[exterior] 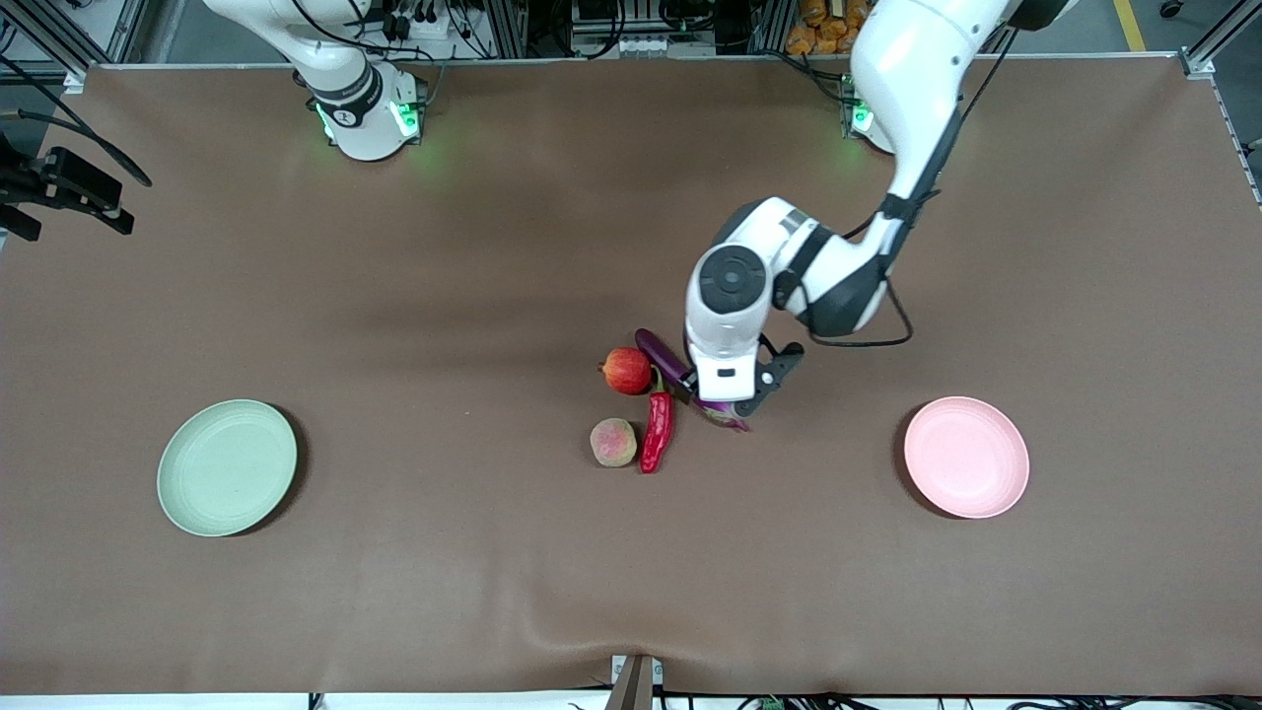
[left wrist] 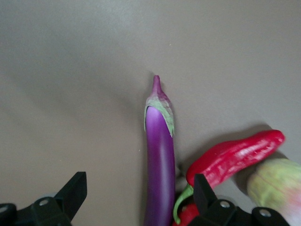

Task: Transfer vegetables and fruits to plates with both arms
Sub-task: 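Reach the left gripper down to the purple eggplant, then close the left gripper around the purple eggplant's body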

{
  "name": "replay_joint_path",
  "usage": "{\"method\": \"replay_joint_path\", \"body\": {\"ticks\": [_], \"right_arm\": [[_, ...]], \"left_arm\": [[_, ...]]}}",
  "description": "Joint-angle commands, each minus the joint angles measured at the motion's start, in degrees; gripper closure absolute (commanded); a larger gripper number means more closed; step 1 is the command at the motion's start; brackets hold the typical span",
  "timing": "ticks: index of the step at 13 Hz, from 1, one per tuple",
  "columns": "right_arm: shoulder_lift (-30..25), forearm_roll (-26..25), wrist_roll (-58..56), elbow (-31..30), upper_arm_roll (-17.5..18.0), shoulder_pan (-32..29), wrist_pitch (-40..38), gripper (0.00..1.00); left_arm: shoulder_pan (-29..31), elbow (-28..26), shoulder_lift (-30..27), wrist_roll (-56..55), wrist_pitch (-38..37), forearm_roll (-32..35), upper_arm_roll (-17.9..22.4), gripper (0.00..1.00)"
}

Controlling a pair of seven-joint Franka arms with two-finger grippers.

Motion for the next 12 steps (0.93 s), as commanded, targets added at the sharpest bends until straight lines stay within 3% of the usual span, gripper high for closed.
{"method": "replay_joint_path", "body": {"ticks": [1, 4, 8, 12], "right_arm": [[0.3, 0.1, 0.5, 0.8, 0.2, 0.0, -0.5, 0.00], [0.3, 0.1, 0.5, 0.8, 0.2, -0.1, -0.4, 0.00], [0.3, 0.1, 0.5, 0.8, 0.1, -0.1, -0.4, 0.00], [0.3, 0.1, 0.5, 0.8, 0.1, -0.1, -0.4, 0.00]], "left_arm": [[-0.4, 0.7, 2.3, -3.5, 3.0, 1.8, 0.6, 0.00], [-0.4, 0.2, 3.5, -6.4, 4.3, 1.9, 0.6, 0.00], [-0.3, -4.4, 4.4, -7.2, 13.6, 1.4, 0.5, 0.00], [-0.2, -4.7, 6.0, -7.3, 17.1, 1.3, 0.5, 0.16]]}}
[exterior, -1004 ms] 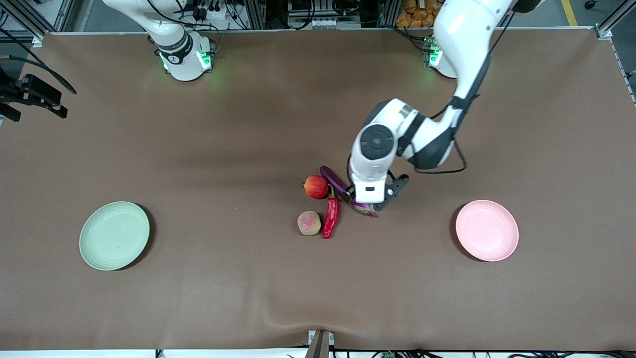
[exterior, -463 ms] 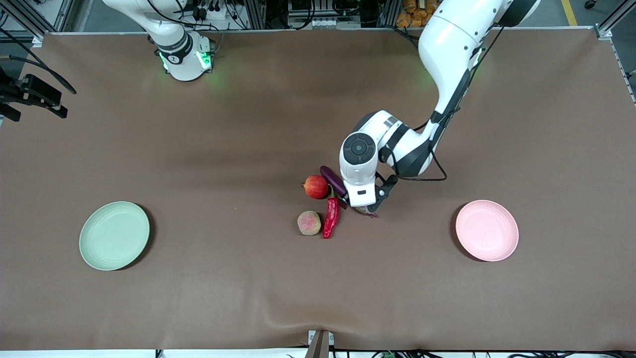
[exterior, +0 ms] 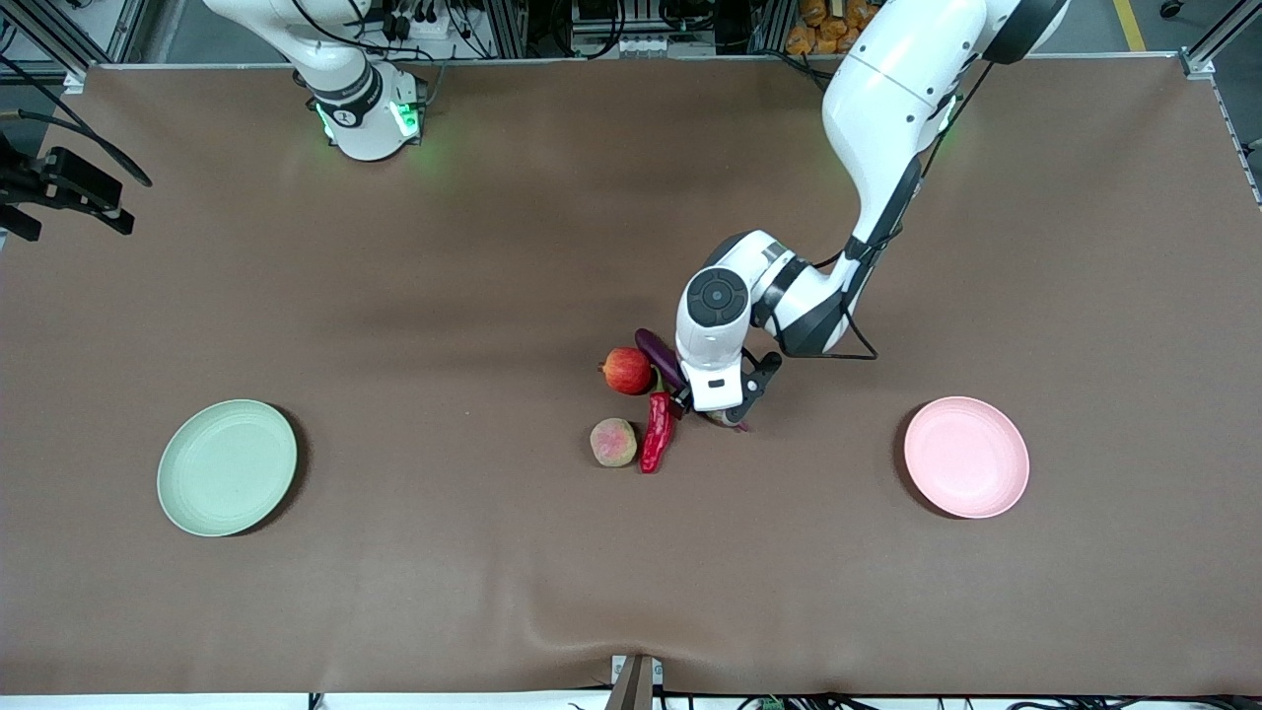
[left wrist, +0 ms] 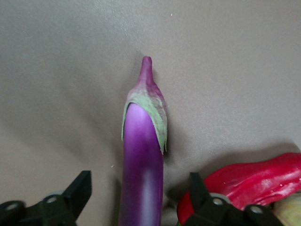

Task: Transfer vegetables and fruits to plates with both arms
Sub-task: 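Close the left gripper around the purple eggplant's body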

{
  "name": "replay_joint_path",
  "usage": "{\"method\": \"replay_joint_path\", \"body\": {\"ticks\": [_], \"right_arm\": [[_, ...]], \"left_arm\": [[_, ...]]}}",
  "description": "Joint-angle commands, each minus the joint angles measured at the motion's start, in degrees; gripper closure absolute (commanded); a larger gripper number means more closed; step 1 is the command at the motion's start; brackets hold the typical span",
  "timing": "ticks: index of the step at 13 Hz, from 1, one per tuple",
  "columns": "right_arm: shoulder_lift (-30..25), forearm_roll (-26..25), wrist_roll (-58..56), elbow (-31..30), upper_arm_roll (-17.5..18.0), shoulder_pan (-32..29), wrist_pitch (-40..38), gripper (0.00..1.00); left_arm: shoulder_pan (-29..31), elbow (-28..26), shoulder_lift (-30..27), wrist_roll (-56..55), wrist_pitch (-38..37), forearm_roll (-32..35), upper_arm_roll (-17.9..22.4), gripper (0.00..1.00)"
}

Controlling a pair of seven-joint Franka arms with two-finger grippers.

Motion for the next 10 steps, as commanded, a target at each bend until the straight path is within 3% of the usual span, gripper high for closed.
{"method": "replay_joint_path", "body": {"ticks": [1, 3, 4, 5, 6, 10], "right_arm": [[0.3, 0.1, 0.5, 0.8, 0.1, -0.1, -0.5, 0.00], [0.3, 0.1, 0.5, 0.8, 0.1, -0.1, -0.5, 0.00], [0.3, 0.1, 0.5, 0.8, 0.1, -0.1, -0.5, 0.00], [0.2, 0.1, 0.5, 0.8, 0.1, -0.1, -0.5, 0.00], [0.3, 0.1, 0.5, 0.8, 0.1, -0.1, -0.5, 0.00], [0.3, 0.1, 0.5, 0.8, 0.1, -0.1, -0.5, 0.00]], "left_arm": [[0.0, -1.1, 0.7, -1.5, 4.0, 0.9, 0.0, 0.22], [0.6, -1.8, 0.9, -1.3, 5.7, 1.2, -0.1, 0.45], [0.5, -1.8, 1.2, -0.9, 5.7, 1.4, 0.0, 0.61], [0.6, -1.8, 1.0, -0.5, 5.8, 1.5, 0.0, 0.85], [0.9, -1.8, 0.8, -0.1, 5.7, 1.5, 0.0, 1.00], [6.4, -1.8, -4.2, 9.5, 1.4, 1.4, -0.6, 1.00]]}}
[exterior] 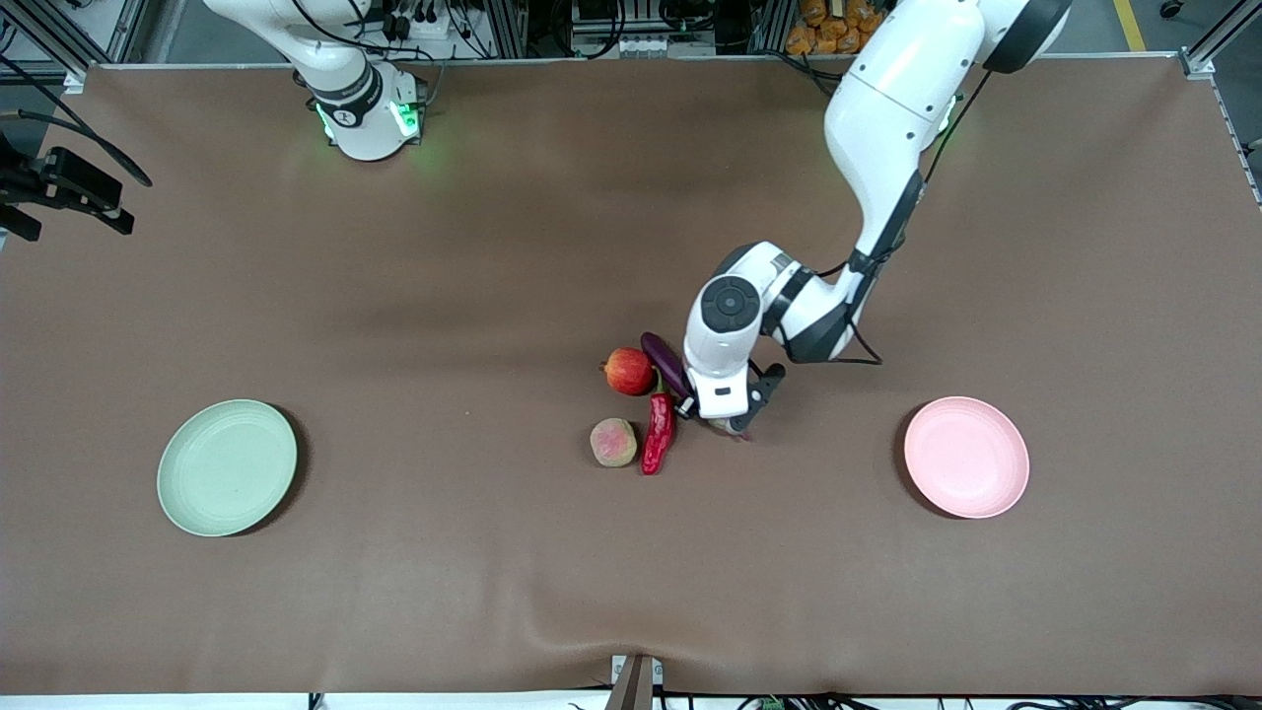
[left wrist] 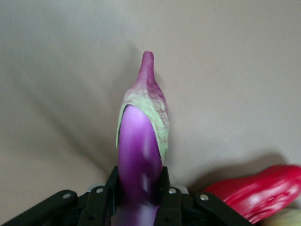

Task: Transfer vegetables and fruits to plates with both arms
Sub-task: 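Close the left gripper around the purple eggplant's body, then lift the eggplant with the left gripper while the right gripper reaches out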

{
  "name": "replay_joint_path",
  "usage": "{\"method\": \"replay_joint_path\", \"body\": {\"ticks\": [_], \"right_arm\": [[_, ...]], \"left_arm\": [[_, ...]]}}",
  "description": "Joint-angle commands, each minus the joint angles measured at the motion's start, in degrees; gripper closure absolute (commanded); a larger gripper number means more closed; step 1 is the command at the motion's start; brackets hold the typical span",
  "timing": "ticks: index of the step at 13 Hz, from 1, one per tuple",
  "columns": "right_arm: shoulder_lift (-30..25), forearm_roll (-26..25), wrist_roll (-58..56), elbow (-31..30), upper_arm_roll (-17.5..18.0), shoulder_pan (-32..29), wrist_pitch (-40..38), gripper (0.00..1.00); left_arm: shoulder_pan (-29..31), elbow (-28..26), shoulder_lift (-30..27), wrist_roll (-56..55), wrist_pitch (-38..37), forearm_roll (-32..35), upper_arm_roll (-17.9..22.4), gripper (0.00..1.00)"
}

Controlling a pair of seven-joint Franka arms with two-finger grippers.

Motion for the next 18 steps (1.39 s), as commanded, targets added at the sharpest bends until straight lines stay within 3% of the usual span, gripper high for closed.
{"method": "replay_joint_path", "body": {"ticks": [1, 4, 6, 9, 14, 18], "right_arm": [[0.3, 0.1, 0.5, 0.8, 0.1, -0.1, -0.4, 0.00], [0.6, 0.0, 0.3, 1.1, 0.2, 0.5, -0.4, 0.00], [1.7, 0.1, 0.2, 1.2, 0.4, 1.9, 0.0, 0.00], [8.6, -0.2, 0.1, 1.8, 0.4, 7.2, 0.7, 0.00], [18.2, 0.4, 0.6, 2.3, 0.4, 16.0, 11.7, 0.00], [25.5, 10.7, 4.1, 2.3, 0.4, 21.1, 24.8, 0.00]], "left_arm": [[4.6, -1.2, -5.8, 7.5, -5.6, 1.0, -1.2, 1.00], [9.8, -1.5, -9.2, 16.5, -11.1, 0.6, -2.8, 1.00], [15.9, -1.5, -10.5, 23.5, -14.2, 0.5, -6.2, 1.00], [28.1, -1.5, -11.1, 37.4, -17.9, 0.5, -12.1, 1.00], [38.9, -1.4, -10.2, 59.9, -19.0, 0.8, -12.4, 1.00], [44.7, -1.1, -7.9, 74.0, -18.7, 2.3, -11.7, 1.00]]}}
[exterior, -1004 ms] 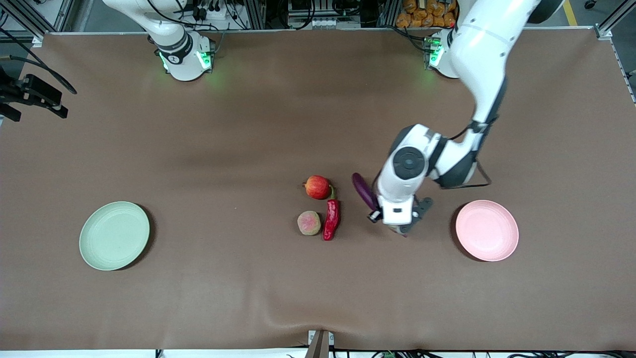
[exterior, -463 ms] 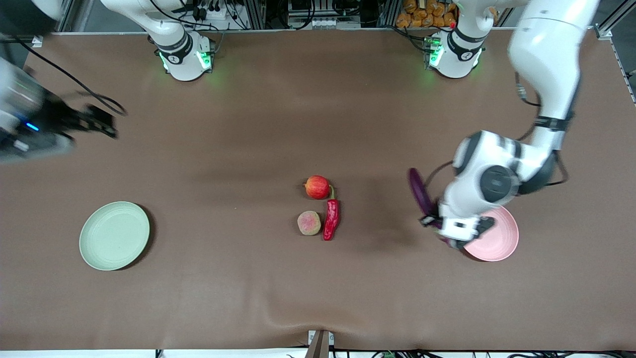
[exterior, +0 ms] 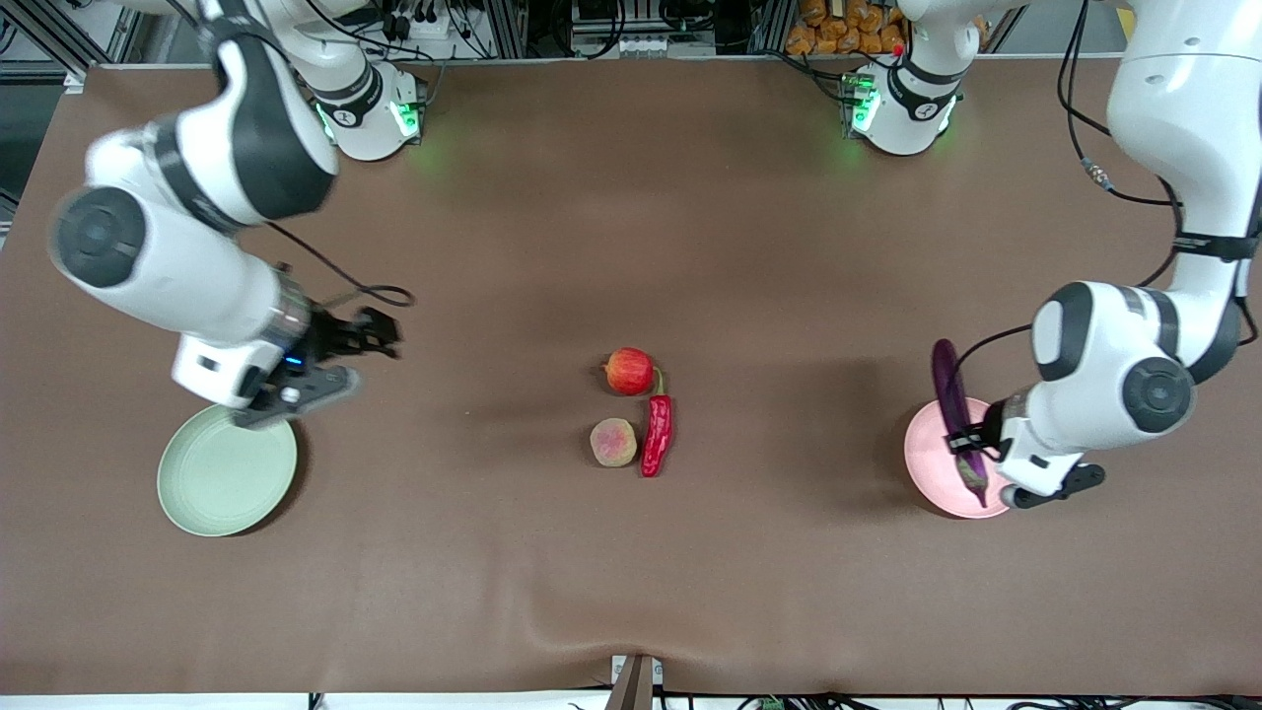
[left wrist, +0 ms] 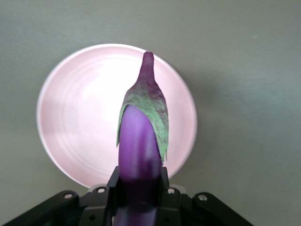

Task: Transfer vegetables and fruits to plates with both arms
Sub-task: 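Lift the eggplant with the left gripper while the right gripper reaches out, then grasp the apple with the right gripper while the left gripper lowers the eggplant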

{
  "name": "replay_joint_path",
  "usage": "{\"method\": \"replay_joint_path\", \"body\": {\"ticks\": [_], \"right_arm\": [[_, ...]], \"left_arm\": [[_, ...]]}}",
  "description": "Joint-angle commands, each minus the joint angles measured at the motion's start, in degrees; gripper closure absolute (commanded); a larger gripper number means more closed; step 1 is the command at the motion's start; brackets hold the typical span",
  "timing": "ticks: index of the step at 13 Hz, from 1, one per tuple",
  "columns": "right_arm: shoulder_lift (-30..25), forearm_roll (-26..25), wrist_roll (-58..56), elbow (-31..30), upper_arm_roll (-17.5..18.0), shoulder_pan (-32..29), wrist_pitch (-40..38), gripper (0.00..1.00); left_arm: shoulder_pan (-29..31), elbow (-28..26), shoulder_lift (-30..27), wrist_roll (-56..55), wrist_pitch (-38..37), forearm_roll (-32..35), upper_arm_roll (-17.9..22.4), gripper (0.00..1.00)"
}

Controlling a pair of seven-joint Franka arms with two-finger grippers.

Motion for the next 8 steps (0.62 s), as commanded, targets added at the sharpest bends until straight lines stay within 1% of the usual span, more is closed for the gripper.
{"method": "replay_joint_path", "body": {"ticks": [1, 2, 3, 5, 8], "right_arm": [[4.8, 4.9, 7.9, 2.0, -0.4, 2.5, 4.9, 0.00], [5.7, 6.6, 13.1, 2.0, -0.4, 4.4, 7.9, 0.00], [7.0, 7.1, 18.5, 2.0, -0.5, 6.8, 10.6, 0.00], [10.1, 6.5, 28.7, 1.9, -0.5, 10.7, 13.3, 0.00], [14.8, 6.3, 36.9, 1.8, -0.6, 15.0, 15.7, 0.00]], "left_arm": [[3.1, 0.3, 1.2, 6.4, -0.1, 3.2, -0.5, 1.00], [4.0, 0.3, 1.7, 7.3, 0.1, 3.3, -0.5, 1.00], [4.7, 0.3, 2.6, 7.4, 0.2, 3.3, -0.5, 1.00], [5.1, 0.3, 3.7, 7.5, 1.3, 3.4, -0.5, 1.00], [4.9, 0.4, 5.0, 7.6, 4.6, 3.3, -0.4, 1.00]]}}
